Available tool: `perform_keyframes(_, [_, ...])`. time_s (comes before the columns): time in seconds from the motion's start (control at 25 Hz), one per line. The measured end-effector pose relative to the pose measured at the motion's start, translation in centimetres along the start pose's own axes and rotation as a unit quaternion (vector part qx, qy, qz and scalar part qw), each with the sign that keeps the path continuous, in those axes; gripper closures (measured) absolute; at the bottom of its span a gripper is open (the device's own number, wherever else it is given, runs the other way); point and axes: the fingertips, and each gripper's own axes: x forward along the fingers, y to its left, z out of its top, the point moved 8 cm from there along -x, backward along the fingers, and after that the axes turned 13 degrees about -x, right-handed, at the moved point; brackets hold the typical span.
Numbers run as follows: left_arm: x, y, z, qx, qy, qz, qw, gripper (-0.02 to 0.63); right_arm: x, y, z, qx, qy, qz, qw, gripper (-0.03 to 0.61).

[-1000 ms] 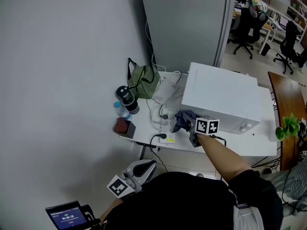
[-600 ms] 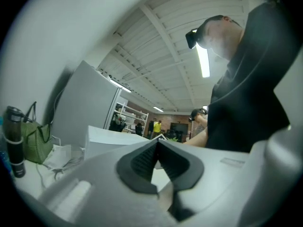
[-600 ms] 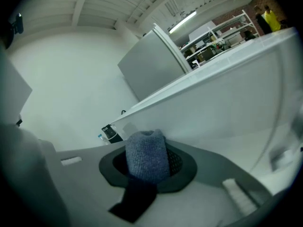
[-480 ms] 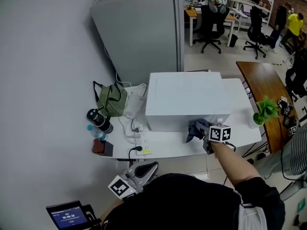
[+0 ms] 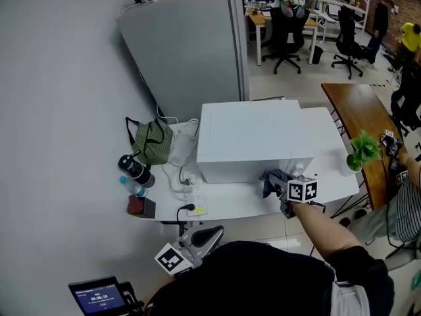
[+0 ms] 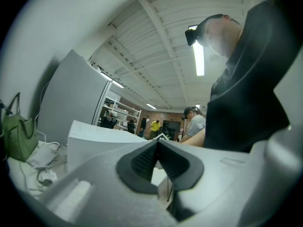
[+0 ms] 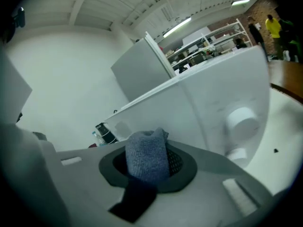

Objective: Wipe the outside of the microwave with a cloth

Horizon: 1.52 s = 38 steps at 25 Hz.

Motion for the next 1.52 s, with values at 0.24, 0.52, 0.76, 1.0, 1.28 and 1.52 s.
perform_keyframes(0.24, [-5.6, 0.9, -1.1, -0.015, -0.030, 0.062, 0.9975, 0.611, 9.8, 7.3, -1.9, -0.023, 0.041, 0.089, 0.995, 0.499])
perform_keyframes(0.52, [-12.8, -0.1, -1.3, -0.030, -0.064, 0.151, 0.9861, 0.611, 18.7, 13.4, -2.1, -0.021, 0.067, 0.138, 0.988, 0.499])
perform_keyframes(0.76, [-14.9, 0.0, -1.0, -0.032, -0.071, 0.179, 0.9807, 0.611, 21.0, 13.8, -2.2, 0.016, 0.052, 0.128, 0.990, 0.499])
perform_keyframes(1.0, [-11.2, 0.2, 0.3, -0.021, -0.047, 0.146, 0.9880, 0.611, 17.5, 11.0, -2.2, 0.045, 0.047, 0.118, 0.991, 0.499])
perform_keyframes(1.28, [-3.6, 1.2, 0.6, -0.005, 0.001, 0.060, 0.9982, 0.611, 8.5, 2.0, -3.5, 0.031, 0.034, 0.060, 0.997, 0.499])
perform_keyframes(1.52, [2.1, 0.1, 1.2, 0.010, 0.035, 0.009, 0.9993, 0.611, 1.2, -4.1, -4.0, 0.043, 0.014, -0.010, 0.999, 0.499])
